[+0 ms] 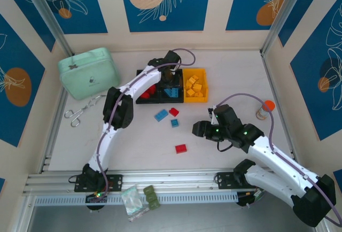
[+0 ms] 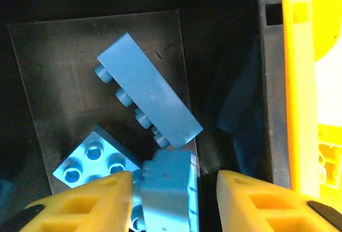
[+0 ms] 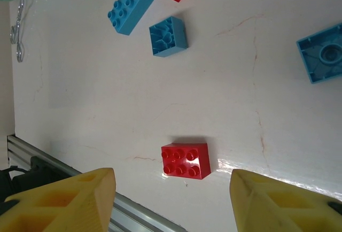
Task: Sort the legos into containers by color
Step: Place the lego in the container, then pick up the lego from the center of the table.
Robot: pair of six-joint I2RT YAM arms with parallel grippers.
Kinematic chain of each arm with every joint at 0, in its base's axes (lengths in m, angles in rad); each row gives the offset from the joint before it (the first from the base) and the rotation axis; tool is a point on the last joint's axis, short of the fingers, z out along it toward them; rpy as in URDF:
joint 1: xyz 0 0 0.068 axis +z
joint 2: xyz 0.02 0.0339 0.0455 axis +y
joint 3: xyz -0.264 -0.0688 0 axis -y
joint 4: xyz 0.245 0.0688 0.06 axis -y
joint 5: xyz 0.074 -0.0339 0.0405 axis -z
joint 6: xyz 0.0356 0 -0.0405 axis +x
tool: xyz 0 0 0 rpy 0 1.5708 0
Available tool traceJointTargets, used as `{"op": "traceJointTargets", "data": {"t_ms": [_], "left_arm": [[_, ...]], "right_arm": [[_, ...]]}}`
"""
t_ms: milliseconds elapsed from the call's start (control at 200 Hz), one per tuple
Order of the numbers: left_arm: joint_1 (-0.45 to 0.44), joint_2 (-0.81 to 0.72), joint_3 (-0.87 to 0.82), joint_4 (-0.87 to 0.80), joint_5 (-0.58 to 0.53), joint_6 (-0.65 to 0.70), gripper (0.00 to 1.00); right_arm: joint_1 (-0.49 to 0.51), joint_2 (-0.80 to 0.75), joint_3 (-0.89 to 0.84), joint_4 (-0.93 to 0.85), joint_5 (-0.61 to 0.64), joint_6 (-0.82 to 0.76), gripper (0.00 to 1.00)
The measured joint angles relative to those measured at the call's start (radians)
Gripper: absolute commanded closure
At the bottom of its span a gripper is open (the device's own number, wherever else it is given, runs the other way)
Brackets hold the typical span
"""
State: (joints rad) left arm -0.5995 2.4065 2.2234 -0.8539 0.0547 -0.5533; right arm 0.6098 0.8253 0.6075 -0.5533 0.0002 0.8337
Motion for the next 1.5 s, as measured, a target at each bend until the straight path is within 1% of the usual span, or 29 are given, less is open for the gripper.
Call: {"op": "traceJointTargets", "data": {"t_ms": [195, 305, 405, 540, 665, 710, 930, 1081, 1271, 1371, 1501], "left_arm": [[-0.001, -0.006, -0.003, 0.005, 0.001, -0.002, 0.49], [-0.001, -0.068, -0.08, 0.031, 0.002, 0.001, 0.48], [-0.002, -0.178, -0.193, 0.064, 0.005, 0.004, 0.46], [-0.003, -0.359, -0.368, 0.124, 0.024, 0.009, 0.44], [-0.003, -0.528, -0.557, 0.201, 0.054, 0.013, 0.41], [-0.003, -0.589, -0.635, 0.227, 0.074, 0.012, 0.41], [-0.011, -0.816, -0.988, 0.339, 0.172, 0.008, 0.39], [-0.016, -0.96, -1.183, 0.382, 0.215, -0.016, 0.37], [-0.019, -1.11, -1.341, 0.424, 0.232, -0.068, 0.36], [-0.019, -1.133, -1.382, 0.441, 0.234, -0.088, 0.36], [-0.019, -1.134, -1.405, 0.451, 0.234, -0.106, 0.36]], "right_arm": [[-0.003, -0.004, -0.011, -0.011, 0.005, 0.006, 0.41], [-0.005, -0.003, -0.011, -0.022, 0.024, 0.006, 0.41], [-0.009, 0.015, -0.002, -0.057, 0.058, 0.006, 0.38], [-0.016, 0.077, 0.042, -0.128, 0.117, 0.006, 0.33], [-0.027, 0.148, 0.092, -0.179, 0.171, 0.012, 0.3], [-0.031, 0.176, 0.106, -0.189, 0.186, 0.013, 0.27], [-0.067, 0.355, 0.173, -0.199, 0.24, -0.044, 0.26], [-0.095, 0.46, 0.22, -0.184, 0.259, -0.111, 0.26], [-0.121, 0.551, 0.261, -0.148, 0.254, -0.186, 0.27], [-0.126, 0.612, 0.279, -0.13, 0.252, -0.214, 0.28], [-0.126, 0.686, 0.289, -0.109, 0.246, -0.24, 0.32]]}}
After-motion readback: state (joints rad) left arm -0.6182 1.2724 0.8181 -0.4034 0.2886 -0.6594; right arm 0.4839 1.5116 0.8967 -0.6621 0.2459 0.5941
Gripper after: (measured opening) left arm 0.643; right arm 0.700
